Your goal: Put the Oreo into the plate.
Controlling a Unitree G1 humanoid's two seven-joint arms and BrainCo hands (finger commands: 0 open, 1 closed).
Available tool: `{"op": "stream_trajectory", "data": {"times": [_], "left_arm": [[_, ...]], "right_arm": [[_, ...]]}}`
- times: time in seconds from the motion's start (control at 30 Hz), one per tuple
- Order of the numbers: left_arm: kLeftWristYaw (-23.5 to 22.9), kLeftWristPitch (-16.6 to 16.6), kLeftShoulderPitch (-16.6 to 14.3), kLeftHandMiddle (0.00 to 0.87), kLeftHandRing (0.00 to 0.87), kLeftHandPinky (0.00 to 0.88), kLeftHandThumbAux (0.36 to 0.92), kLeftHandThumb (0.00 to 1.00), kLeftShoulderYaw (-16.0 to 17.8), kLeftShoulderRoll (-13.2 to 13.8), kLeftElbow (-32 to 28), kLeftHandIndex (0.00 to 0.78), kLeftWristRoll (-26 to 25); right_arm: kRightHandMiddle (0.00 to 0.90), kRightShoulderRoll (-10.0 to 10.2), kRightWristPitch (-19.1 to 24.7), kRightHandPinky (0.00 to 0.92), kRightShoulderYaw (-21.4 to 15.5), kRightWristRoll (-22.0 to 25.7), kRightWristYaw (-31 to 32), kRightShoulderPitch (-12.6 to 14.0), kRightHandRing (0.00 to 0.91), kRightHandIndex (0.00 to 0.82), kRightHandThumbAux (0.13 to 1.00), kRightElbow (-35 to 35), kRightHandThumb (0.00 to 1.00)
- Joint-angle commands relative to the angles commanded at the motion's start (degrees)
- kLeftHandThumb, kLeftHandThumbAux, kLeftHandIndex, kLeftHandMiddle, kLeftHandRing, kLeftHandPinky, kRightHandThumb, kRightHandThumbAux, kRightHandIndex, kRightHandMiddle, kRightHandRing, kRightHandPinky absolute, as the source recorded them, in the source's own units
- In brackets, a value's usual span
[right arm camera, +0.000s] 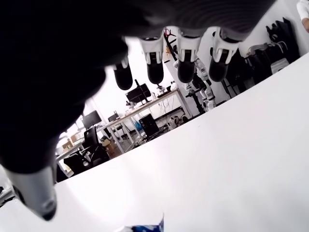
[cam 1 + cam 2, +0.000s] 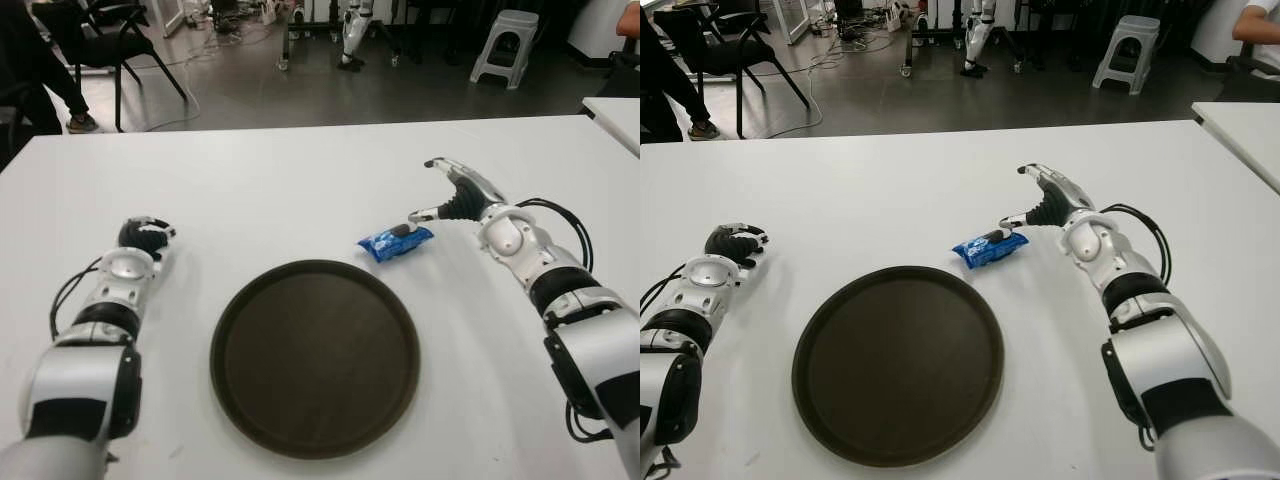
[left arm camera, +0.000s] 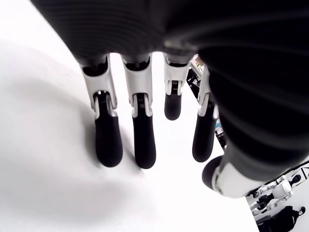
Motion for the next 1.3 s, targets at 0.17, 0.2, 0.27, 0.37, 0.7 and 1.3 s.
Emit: {"op": "stream_trajectory", "data": {"times": [0.17, 0.2, 0.27, 0.37, 0.7, 1.3], "left_arm": [[0.3, 0.3, -0.1, 0.111, 0.143, 0.196, 0.727, 0.67, -0.3, -0.1, 0.0, 0.397, 0.3], [0.4, 0.4, -0.1, 0.111, 0.143, 0.197, 0.727, 0.67, -0.3, -0.1, 0.0, 0.397, 0.3], [0.5, 0.5, -0.1, 0.112, 0.146, 0.201, 0.727, 0.669, -0.4, -0.1, 0.0, 0.397, 0.4], [0.7, 0.5, -0.1, 0.115, 0.15, 0.207, 0.726, 0.669, -0.4, -0.1, 0.0, 0.397, 0.4], [0.1, -0.2, 0.2, 0.111, 0.15, 0.21, 0.726, 0.671, -0.1, -0.1, 0.1, 0.397, 0.1], [0.2, 0.4, -0.1, 0.104, 0.133, 0.174, 0.727, 0.669, -0.6, -0.2, 0.0, 0.397, 0.5]], "right_arm": [[0.012, -0.3, -0.6, 0.001, -0.3, 0.5, 2.1, -0.4, 0.003, 0.0, 0.696, -0.1, 0.0], [0.013, -0.4, -0.7, 0.001, -0.2, 0.4, 2.3, -0.4, 0.004, 0.0, 0.699, -0.1, 0.0], [0.015, -0.6, -0.8, 0.0, 0.1, 0.1, 2.5, -0.5, 0.005, 0.0, 0.705, -0.1, 0.0], [0.013, -1.0, -1.2, 0.0, 0.7, -0.5, 2.9, -0.8, 0.001, 0.0, 0.705, -0.3, 0.0], [0.007, -3.0, -3.2, 0.0, 2.5, -1.1, 5.5, -1.5, 0.0, 0.0, 0.711, -1.6, 0.0], [0.0, -7.5, -10.5, 0.0, 5.8, -3.0, 10.2, -4.0, 0.0, 0.0, 0.714, -6.6, 0.0]]}}
